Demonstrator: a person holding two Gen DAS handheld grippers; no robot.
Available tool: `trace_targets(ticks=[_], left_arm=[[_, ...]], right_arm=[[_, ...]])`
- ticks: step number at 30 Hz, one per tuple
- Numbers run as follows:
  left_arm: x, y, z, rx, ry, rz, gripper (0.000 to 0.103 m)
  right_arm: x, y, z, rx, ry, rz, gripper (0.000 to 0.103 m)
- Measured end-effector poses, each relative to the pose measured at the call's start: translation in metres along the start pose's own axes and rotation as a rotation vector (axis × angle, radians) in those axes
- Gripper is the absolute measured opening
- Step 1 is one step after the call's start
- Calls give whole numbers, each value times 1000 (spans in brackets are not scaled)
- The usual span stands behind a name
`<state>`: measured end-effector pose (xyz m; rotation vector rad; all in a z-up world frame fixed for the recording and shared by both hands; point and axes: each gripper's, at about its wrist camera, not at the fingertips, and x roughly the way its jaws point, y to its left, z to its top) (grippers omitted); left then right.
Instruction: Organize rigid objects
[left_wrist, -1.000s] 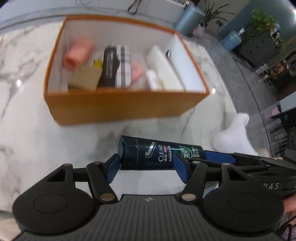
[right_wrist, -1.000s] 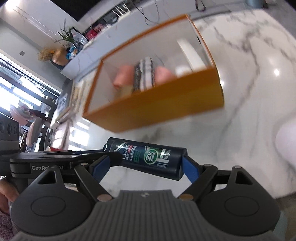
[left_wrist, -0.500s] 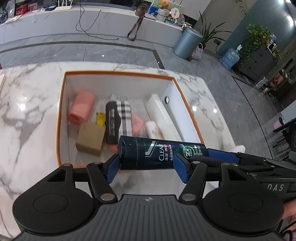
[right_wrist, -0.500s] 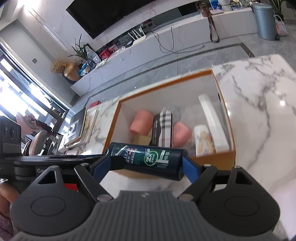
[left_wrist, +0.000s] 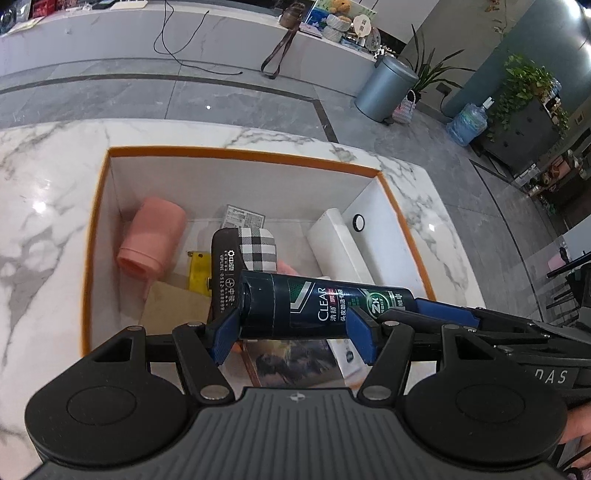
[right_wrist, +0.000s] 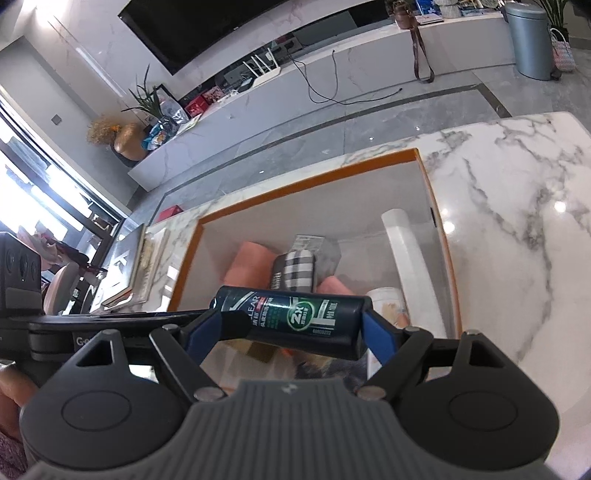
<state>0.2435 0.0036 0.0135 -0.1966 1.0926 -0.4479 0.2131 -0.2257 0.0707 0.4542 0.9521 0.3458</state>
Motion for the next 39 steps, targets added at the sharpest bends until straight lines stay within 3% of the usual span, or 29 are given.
trace_targets(ticks=[10, 23, 29, 39], left_arm=[[32, 9, 6, -15, 21, -9, 71], [29, 18, 3, -59, -7, -34, 71], [19, 19, 2, -64, -51, -4, 80], [-13, 6, -6, 7, -151, 116, 81]], right_arm=[[28, -24, 7, 28, 7, -19, 82], [31, -22, 8, -3, -50, -44, 83], [29, -24, 8, 13, -57, -39, 89], [12, -18, 6, -8, -90, -74, 92]])
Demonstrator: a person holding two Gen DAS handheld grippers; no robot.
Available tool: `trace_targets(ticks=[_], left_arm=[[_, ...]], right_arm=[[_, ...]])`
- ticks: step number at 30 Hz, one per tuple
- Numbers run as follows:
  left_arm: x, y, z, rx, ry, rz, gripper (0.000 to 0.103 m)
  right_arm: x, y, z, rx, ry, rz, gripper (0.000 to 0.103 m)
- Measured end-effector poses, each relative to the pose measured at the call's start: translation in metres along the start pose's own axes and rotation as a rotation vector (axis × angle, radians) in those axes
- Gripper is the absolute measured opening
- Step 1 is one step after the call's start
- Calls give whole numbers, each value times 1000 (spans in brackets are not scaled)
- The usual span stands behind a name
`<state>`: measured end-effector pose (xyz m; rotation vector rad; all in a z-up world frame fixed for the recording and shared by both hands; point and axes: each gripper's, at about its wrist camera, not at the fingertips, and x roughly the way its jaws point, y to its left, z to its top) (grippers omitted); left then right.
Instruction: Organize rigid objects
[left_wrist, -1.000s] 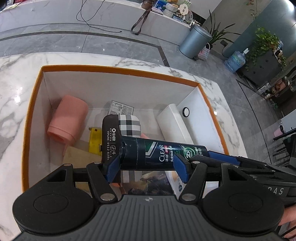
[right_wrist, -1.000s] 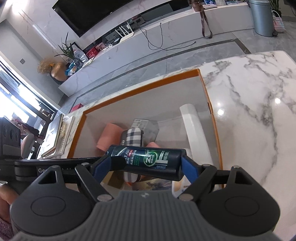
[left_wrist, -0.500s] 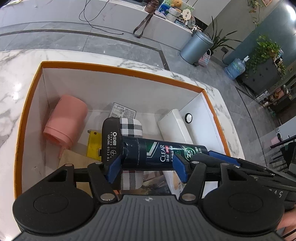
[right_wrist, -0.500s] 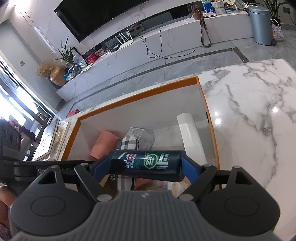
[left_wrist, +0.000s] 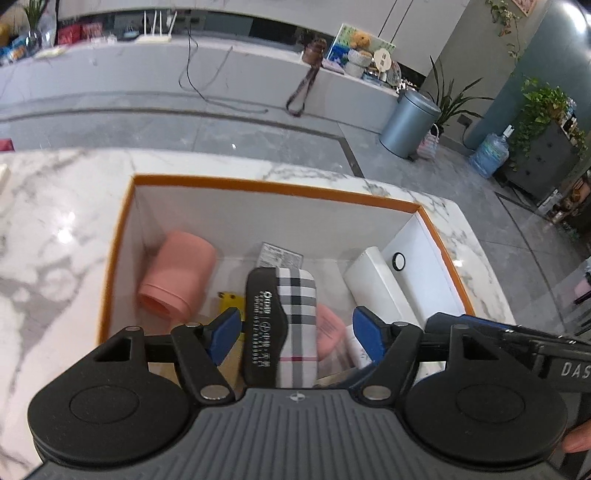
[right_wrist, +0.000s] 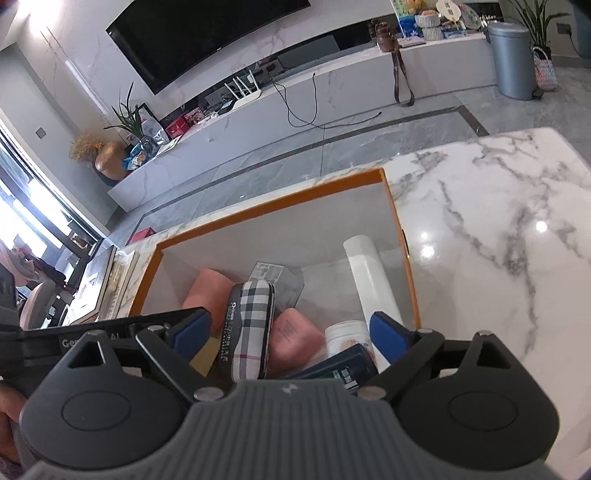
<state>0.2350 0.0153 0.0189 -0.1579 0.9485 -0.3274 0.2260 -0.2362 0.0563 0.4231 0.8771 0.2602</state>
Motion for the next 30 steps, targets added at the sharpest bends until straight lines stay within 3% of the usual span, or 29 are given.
trace_targets(ticks=[7, 12, 23, 30], left_arm=[[-34, -19, -14, 128, -85, 119, 81], [-61, -33, -32, 228, -173, 233, 82], [-105, -63, -73, 319, -279, 307, 87], [-123, -72, -91, 311, -319, 334, 87]], right_arm=[[-20, 18, -13, -75, -19, -24, 92], [-43, 40, -31, -195, -91, -102, 95], [-90, 68, -72, -299, -199, -153, 98], [-117, 79, -91, -346, -267, -172, 101]])
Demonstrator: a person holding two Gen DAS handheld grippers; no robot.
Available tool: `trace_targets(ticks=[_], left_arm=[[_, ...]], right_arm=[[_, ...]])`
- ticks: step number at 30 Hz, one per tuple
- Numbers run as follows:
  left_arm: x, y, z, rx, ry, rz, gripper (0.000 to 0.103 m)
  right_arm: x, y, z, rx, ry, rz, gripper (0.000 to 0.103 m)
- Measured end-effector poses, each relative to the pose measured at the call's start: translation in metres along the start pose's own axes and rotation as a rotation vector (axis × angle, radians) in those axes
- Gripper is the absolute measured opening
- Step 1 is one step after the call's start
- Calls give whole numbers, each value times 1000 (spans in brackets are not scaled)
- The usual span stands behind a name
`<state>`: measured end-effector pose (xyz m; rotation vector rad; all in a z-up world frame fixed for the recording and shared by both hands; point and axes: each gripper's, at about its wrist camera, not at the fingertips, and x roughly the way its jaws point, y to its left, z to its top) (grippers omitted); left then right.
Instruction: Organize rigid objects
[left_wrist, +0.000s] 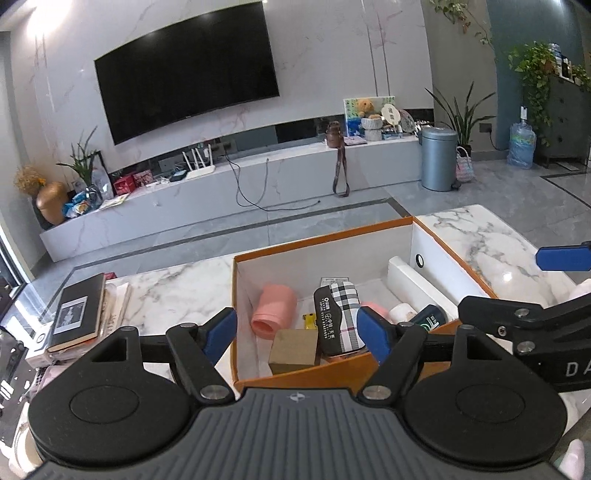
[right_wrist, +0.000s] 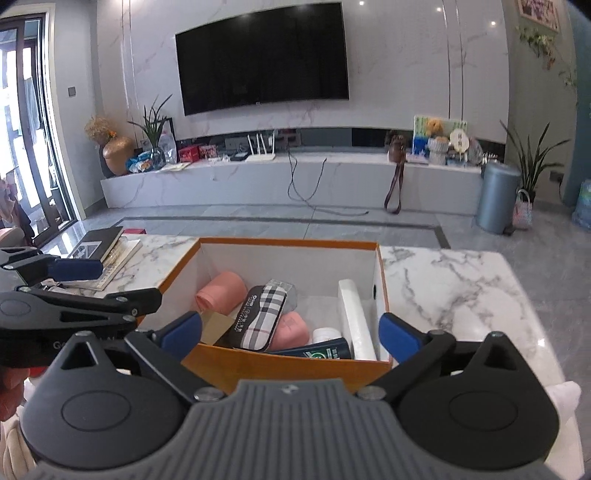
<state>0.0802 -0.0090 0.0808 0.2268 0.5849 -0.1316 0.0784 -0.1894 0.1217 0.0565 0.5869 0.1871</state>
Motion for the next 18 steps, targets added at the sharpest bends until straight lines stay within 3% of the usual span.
trace_targets(ticks=[8, 14, 18], left_arm=[[-24, 0, -15, -31, -50, 64, 95], [-16, 1, -33, -70, -24, 113, 96], [-10, 4, -42, -115, -2, 95, 96]], right_arm=[[-22, 11, -18, -33, -28, -34, 101], [-10, 15, -40, -52, 12, -66, 101], [-3, 13, -48, -44, 26, -76, 101]])
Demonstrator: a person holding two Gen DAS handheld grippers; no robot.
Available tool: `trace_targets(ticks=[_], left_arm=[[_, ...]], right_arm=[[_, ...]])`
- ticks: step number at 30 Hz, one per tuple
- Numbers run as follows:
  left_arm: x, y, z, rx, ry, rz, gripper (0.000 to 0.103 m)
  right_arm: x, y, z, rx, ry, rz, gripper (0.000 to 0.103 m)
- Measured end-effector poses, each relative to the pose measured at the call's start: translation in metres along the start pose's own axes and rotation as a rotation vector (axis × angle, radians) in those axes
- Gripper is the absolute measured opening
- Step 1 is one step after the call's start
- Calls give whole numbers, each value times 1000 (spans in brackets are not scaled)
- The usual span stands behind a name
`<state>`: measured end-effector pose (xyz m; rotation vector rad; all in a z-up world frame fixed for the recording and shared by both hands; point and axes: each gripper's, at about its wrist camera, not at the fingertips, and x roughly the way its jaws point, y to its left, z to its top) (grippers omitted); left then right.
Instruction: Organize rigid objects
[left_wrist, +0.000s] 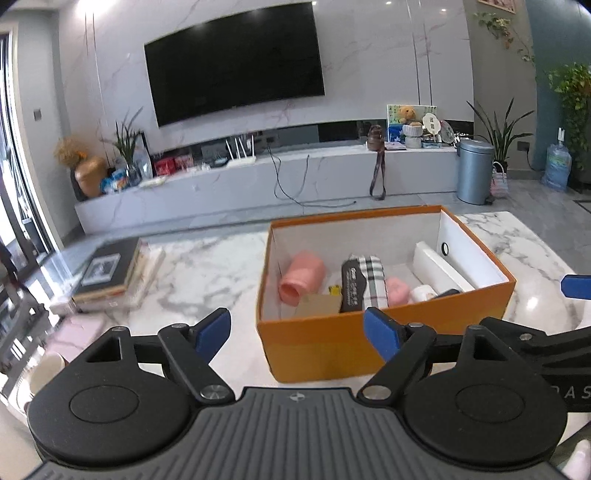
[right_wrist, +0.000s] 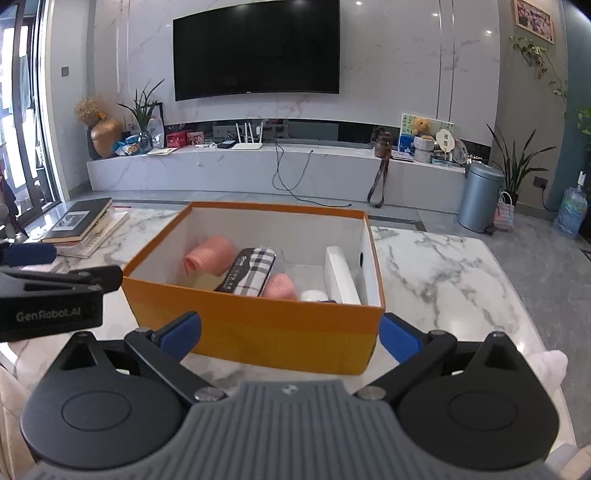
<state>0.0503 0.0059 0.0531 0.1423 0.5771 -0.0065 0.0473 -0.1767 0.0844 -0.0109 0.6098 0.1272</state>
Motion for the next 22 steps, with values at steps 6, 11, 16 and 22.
trace_targets(ticks=[6, 11, 16, 22], left_arm=[[4, -1, -5, -16, 14, -11, 96], [4, -3, -9, -20, 20, -11, 96], [2, -4, -10, -21, 20, -12, 96], [2, -3, -10, -23, 19, -10, 96]], right_arm=[[1, 3, -3, 1, -10, 1, 101], [1, 3, -4, 2, -20, -8, 101], [2, 3, -6, 2, -10, -5, 101], [1, 6, -5, -2, -10, 1, 101]])
